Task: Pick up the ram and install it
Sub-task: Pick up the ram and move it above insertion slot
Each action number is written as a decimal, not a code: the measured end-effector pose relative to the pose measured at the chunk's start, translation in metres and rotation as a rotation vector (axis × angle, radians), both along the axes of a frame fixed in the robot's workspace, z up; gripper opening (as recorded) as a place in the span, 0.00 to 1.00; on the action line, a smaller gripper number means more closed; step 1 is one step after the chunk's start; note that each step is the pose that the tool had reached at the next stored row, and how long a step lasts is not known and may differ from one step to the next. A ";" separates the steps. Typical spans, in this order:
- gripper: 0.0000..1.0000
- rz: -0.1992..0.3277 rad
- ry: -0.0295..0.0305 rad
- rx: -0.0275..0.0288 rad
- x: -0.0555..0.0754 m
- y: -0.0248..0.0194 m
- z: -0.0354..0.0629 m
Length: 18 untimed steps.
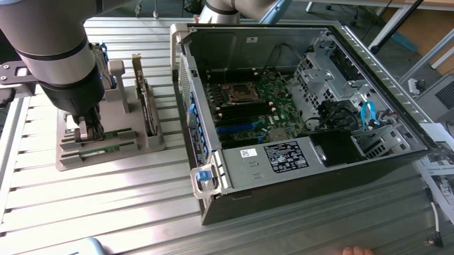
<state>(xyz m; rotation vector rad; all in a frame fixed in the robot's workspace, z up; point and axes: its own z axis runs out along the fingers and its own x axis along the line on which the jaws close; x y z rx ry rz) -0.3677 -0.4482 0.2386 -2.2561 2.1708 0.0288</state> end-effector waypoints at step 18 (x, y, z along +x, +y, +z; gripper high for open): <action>0.24 0.000 0.0001 0.0001 0.000 -0.0080 -0.0002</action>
